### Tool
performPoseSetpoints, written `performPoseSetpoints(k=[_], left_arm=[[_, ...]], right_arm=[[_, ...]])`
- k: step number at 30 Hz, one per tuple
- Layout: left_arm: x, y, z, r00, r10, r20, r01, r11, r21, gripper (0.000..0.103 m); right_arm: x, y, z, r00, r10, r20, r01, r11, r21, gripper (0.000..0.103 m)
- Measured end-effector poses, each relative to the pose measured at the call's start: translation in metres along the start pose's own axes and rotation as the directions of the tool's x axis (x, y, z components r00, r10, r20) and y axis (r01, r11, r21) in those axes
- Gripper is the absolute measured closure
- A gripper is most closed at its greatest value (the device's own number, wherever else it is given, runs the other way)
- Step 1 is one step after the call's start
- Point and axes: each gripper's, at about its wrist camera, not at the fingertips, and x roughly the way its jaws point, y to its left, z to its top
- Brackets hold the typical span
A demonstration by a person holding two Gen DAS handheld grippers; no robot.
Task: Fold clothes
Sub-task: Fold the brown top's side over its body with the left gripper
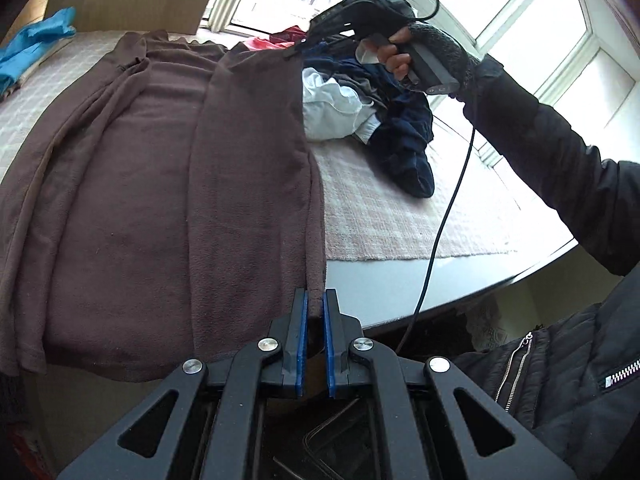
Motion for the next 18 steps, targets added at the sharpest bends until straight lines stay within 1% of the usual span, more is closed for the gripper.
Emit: performPoseSetpoints(k=[2, 7, 10, 12, 16, 18], left_arm=[[-0.009, 0.015, -0.003, 0.999, 0.001, 0.032, 0.001, 0.998, -0.065, 0.097], [-0.030, 0.053, -0.014, 0.994, 0.064, 0.090, -0.046, 0.980, -0.195, 0.097], [-0.041, 0.074, -0.020, 0.988, 0.107, 0.116, -0.074, 0.963, -0.258, 0.097], [-0.048, 0.088, -0.023, 0.982, 0.136, 0.130, -0.093, 0.951, -0.295, 0.097], [-0.044, 0.110, -0.028, 0.980, 0.174, 0.099, -0.134, 0.936, -0.326, 0.097], [-0.040, 0.114, -0.030, 0.981, 0.174, 0.084, -0.138, 0.935, -0.327, 0.097]], right_arm=[[0.012, 0.020, 0.011, 1.000, 0.002, -0.011, -0.002, 1.000, -0.017, 0.096], [0.043, 0.068, 0.039, 0.999, 0.006, -0.040, -0.008, 0.998, -0.058, 0.096], [0.074, 0.087, 0.054, 0.997, 0.005, -0.073, -0.010, 0.998, -0.062, 0.096], [0.097, 0.095, 0.060, 0.995, -0.024, -0.100, 0.017, 0.997, -0.070, 0.096], [0.137, 0.107, 0.068, 0.984, -0.098, -0.146, 0.084, 0.992, -0.099, 0.096], [0.148, 0.114, 0.068, 0.979, -0.137, -0.148, 0.117, 0.983, -0.139, 0.096]])
